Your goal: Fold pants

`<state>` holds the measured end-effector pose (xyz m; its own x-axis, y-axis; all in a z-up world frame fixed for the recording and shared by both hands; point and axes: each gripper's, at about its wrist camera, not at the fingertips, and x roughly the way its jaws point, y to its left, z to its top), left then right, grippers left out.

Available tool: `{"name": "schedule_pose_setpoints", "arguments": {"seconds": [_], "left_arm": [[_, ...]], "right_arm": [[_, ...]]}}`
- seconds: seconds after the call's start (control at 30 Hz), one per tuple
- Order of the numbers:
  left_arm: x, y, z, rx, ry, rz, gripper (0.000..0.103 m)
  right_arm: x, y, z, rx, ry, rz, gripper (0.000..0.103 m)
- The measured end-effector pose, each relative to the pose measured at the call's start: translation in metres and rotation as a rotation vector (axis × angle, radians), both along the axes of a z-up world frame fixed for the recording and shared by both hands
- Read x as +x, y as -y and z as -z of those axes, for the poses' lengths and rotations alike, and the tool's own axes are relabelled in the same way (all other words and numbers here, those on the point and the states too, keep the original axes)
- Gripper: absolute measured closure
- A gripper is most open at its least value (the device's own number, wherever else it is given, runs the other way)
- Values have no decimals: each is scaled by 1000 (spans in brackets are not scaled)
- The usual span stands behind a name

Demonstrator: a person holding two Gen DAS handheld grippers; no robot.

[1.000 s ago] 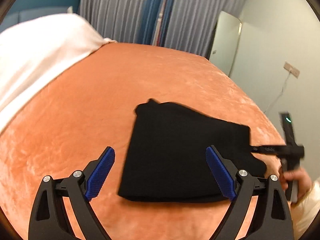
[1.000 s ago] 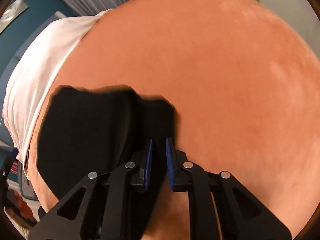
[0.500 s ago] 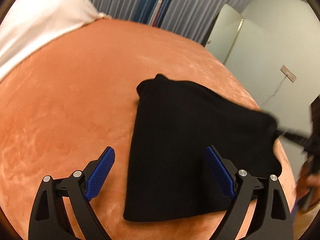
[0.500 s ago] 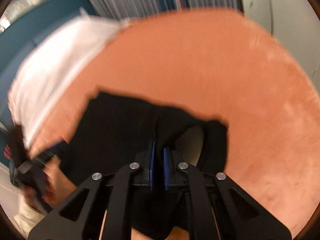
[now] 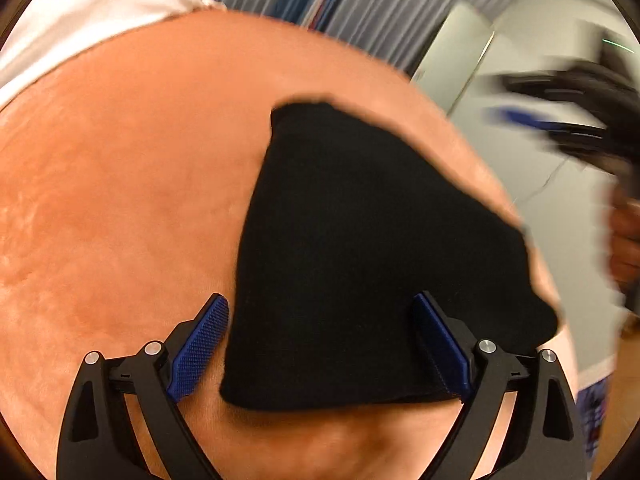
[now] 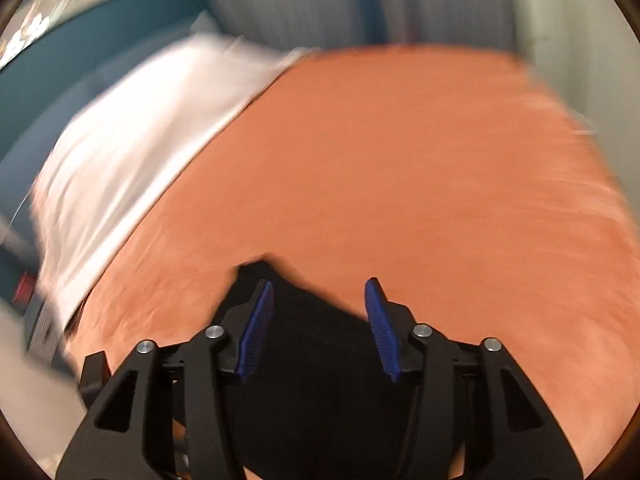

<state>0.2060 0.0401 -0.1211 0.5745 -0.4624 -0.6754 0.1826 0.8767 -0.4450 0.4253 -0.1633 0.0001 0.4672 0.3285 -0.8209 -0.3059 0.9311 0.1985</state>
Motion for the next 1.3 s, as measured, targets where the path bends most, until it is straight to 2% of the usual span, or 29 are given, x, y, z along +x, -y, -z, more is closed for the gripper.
{"name": "schedule_pose_setpoints", "arguments": {"seconds": [0.03, 0.07, 0.13, 0.17, 0.2, 0.23, 0.27, 0.3, 0.33, 0.4, 0.43, 0.53, 0.63, 0.73, 0.77, 0.8, 0.83, 0.87, 0.9, 0.97, 1.03, 1.1, 1.13, 1.17, 1.2, 1.23, 1.27, 1.3], "left_arm": [[-4, -4, -9, -27, 43, 2, 12], [-7, -8, -16, -47, 88, 1, 12], [-7, -9, -17, -21, 113, -6, 11], [-2, -7, -11, 16, 87, -3, 11], [5, -4, 4, 67, 16, -7, 11], [9, -2, 17, 94, -44, -11, 12], [11, -1, 25, 95, -73, -13, 11], [12, -1, 30, 90, -88, -24, 10], [13, 1, 27, 103, -77, -25, 10], [11, 8, 25, 145, -58, -14, 10], [12, 10, 28, 148, -68, -12, 9], [9, 12, 28, 161, -60, -14, 9], [8, 12, 29, 136, -68, -25, 9], [7, 10, 29, 145, -67, -30, 9], [8, 10, 29, 148, -66, -31, 9], [9, 9, 30, 151, -64, -31, 9], [9, 9, 30, 149, -63, -30, 9], [9, 10, 32, 143, -63, -28, 9], [9, 9, 31, 134, -65, -26, 9], [5, 5, 28, 112, -65, -32, 9], [6, 5, 25, 99, -66, -35, 9], [6, 8, 25, 116, -65, -33, 9], [7, 9, 26, 130, -69, -31, 9], [5, 12, 25, 142, -72, -30, 9], [3, 13, 23, 144, -70, -32, 9], [1, 13, 21, 146, -67, -39, 9], [-1, 14, 19, 150, -64, -45, 9], [-3, 12, 19, 147, -59, -49, 9]], "right_arm": [[21, -26, 22, -31, -67, -40, 56], [36, -33, 35, -41, -111, -56, 56], [61, -54, 67, -34, -200, -79, 56], [68, -51, 80, -30, -226, -78, 56], [70, -49, 93, -26, -248, -84, 57], [71, -57, 99, -42, -256, -106, 67], [70, -62, 106, -72, -237, -135, 92], [65, -61, 103, -97, -203, -144, 93], [73, -52, 99, -112, -158, -105, 94], [95, -17, 91, 9, -149, 24, 99], [101, -1, 82, 6, -90, 115, 101], [96, 15, 67, 99, -79, 136, 97], [57, -15, 52, 116, -59, -19, 96], [34, -58, 72, 66, -108, -164, 97], [45, -68, 100, -43, -141, -153, 102], [56, -67, 116, -127, -150, -94, 102], [69, -55, 124, -166, -135, 18, 102], [71, -45, 117, -133, -108, 79, 98], [65, -34, 102, -34, -77, 106, 98], [29, -22, 68, 137, -4, 66, 97], [-5, -25, 61, 126, 6, 1, 96], [-17, -31, 91, 51, -68, -64, 97], [-12, -26, 103, -18, -77, -37, 97], [-3, -8, 109, -95, -48, 68, 98], [1, 11, 104, -129, -14, 192, 92], [-2, 30, 94, -114, 17, 288, 91], [-18, 46, 78, 27, 43, 297, 91], [-32, 49, 71, 108, 49, 271, 91]]}}
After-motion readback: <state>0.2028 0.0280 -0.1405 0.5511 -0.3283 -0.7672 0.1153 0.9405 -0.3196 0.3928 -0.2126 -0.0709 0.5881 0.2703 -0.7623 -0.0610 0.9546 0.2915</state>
